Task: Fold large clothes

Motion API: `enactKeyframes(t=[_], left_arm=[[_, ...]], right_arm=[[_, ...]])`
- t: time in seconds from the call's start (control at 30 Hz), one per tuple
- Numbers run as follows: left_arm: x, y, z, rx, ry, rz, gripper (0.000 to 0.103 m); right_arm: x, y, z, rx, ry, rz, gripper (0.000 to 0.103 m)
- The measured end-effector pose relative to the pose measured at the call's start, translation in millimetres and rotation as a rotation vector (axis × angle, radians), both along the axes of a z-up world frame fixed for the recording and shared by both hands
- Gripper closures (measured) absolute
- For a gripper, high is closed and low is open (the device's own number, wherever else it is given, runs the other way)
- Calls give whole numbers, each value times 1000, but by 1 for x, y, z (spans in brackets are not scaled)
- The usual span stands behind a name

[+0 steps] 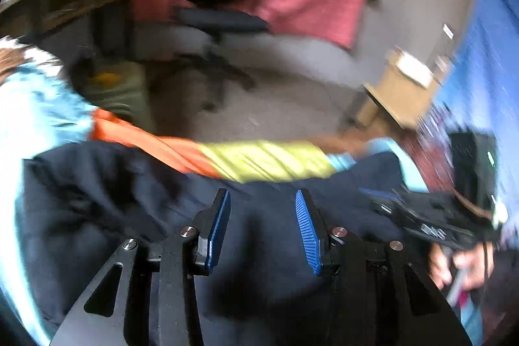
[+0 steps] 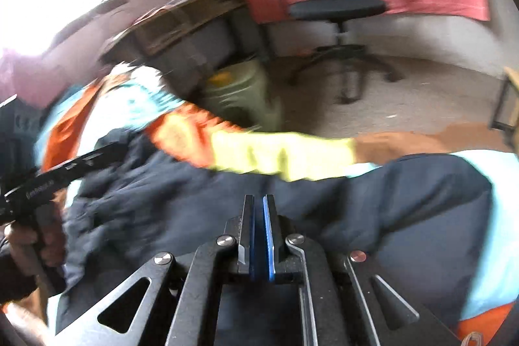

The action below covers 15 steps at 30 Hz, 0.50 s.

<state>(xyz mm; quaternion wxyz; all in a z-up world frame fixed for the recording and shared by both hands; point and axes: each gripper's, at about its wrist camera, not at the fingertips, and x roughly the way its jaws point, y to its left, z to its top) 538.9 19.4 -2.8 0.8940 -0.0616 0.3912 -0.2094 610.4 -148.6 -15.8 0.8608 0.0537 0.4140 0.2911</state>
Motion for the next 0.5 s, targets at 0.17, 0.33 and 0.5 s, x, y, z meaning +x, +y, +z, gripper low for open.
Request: enactKeyframes(t=[0.17, 0.33, 0.5], left_arm=[[-17, -16, -25, 132, 78, -116, 66], [-17, -28, -45, 248, 107, -119, 66], [2, -40, -79, 304, 138, -95, 65]], right_arm=[[-24, 5, -15, -81, 27, 54, 95], [-27, 9, -35, -156, 50, 77, 95], [-18, 18, -66, -197, 102, 38, 98]])
